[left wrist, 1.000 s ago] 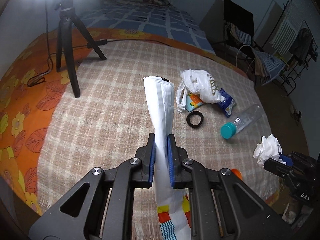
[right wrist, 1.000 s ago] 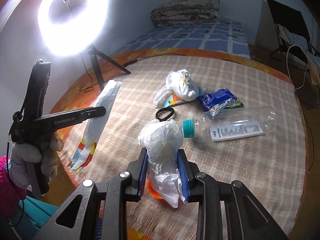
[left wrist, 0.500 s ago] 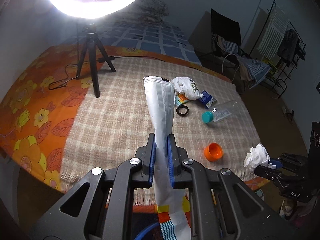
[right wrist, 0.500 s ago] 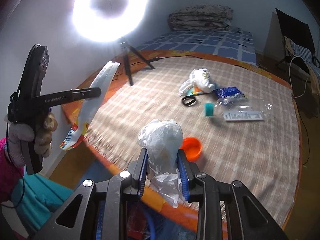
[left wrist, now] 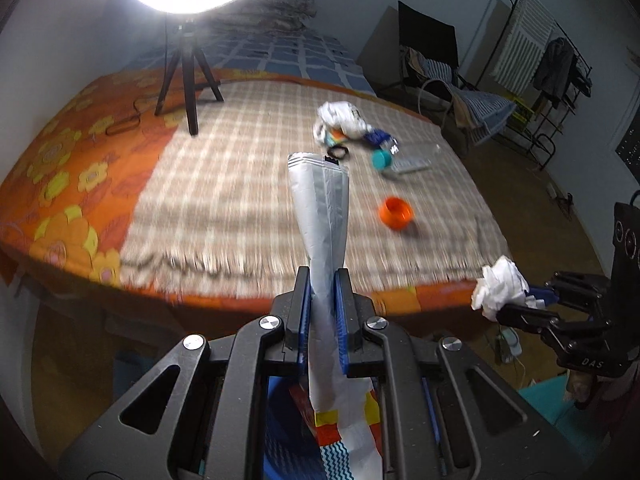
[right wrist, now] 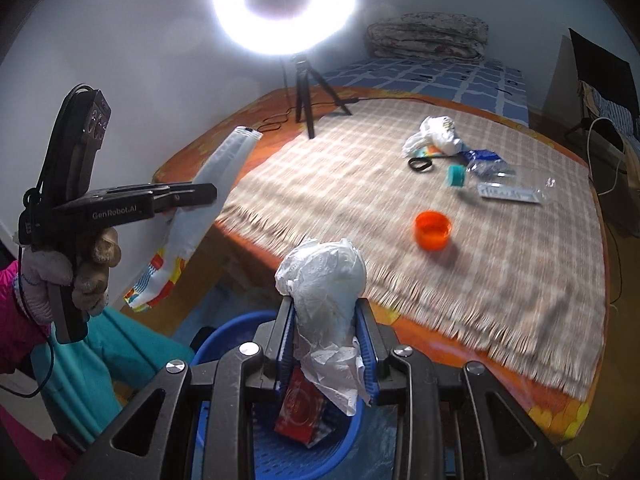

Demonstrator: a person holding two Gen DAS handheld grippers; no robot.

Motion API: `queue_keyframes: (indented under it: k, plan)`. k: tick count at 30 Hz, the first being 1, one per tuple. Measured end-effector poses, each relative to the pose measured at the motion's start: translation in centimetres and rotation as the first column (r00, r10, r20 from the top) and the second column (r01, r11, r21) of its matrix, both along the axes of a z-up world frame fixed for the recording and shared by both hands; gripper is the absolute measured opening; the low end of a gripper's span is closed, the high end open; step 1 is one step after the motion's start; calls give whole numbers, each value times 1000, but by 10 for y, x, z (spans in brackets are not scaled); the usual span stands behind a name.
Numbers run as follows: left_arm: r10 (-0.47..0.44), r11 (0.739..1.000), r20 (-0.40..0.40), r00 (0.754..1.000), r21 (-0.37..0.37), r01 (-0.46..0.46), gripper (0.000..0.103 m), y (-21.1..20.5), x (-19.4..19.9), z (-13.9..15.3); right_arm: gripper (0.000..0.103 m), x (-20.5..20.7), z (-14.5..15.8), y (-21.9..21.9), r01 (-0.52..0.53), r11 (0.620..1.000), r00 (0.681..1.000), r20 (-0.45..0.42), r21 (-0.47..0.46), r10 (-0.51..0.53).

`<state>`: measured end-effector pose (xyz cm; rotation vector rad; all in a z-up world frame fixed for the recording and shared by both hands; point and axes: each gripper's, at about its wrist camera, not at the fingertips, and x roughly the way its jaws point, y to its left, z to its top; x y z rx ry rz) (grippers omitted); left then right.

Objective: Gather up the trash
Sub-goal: 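Carry tube and tissue over the blue basket and open both tools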

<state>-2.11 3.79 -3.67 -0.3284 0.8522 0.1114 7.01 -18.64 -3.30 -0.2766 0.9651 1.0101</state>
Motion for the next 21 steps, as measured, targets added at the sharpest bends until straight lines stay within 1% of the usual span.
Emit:
queue_keyframes:
  k: [3, 11, 17, 21]
  plan:
    - [-14, 1000, -25, 1000, -17, 14, 9, -10, -16, -11, 29, -15, -7, -3, -11, 1000, 1000, -7, -12, 11]
    - [-49, 998, -80, 996, -46, 45, 9, -31, -48, -41, 29, -47, -36, -13, -37, 998, 997, -63, -55, 33]
    - [-81, 995, -130, 988, -61, 73, 9, -44, -58, -61, 29, -62, -50, -14, -56, 995, 995, -90, -85, 48]
    - [-101, 994, -142, 985, -53, 94, 9, -51, -64, -68, 29, -69, -60, -13, -70, 992, 993, -103, -106, 59]
